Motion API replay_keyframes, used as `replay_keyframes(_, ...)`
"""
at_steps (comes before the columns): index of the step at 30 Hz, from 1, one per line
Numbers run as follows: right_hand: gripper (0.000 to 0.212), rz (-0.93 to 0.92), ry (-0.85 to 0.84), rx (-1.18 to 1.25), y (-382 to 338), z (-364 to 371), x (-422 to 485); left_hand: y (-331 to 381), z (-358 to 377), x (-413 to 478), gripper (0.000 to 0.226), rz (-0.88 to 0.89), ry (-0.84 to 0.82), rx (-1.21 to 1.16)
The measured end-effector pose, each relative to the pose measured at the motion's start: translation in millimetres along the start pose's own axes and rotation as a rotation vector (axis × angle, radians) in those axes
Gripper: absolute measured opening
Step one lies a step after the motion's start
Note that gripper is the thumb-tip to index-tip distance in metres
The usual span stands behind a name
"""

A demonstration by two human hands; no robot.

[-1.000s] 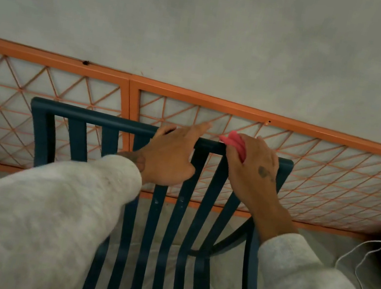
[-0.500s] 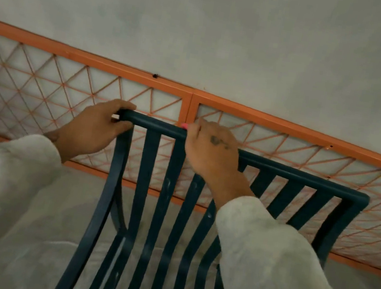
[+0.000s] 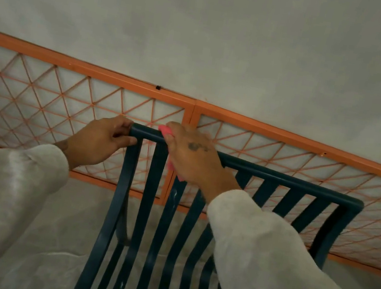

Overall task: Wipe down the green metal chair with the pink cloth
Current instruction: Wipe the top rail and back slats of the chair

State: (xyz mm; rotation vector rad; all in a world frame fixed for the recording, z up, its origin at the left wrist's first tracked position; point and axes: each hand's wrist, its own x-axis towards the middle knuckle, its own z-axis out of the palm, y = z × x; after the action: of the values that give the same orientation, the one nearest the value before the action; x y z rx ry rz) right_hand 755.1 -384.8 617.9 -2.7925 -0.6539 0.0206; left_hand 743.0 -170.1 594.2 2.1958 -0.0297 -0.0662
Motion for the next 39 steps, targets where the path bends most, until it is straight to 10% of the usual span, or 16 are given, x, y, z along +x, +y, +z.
replay_keyframes(12,0.058,0.610,0.086,-0.199,97,-30,-62,0,2,-4,0.027,0.007,-0.032,-0.082)
replay_keyframes(24,0.043,0.044,0.111,-0.050,-18,10,1,1,-3,-1,0.031,0.019,-0.038,0.120)
replay_keyframes(39,0.045,0.543,0.060,-0.090,175,-62,-135,6,1,-1,0.033,-0.045,-0.015,0.270)
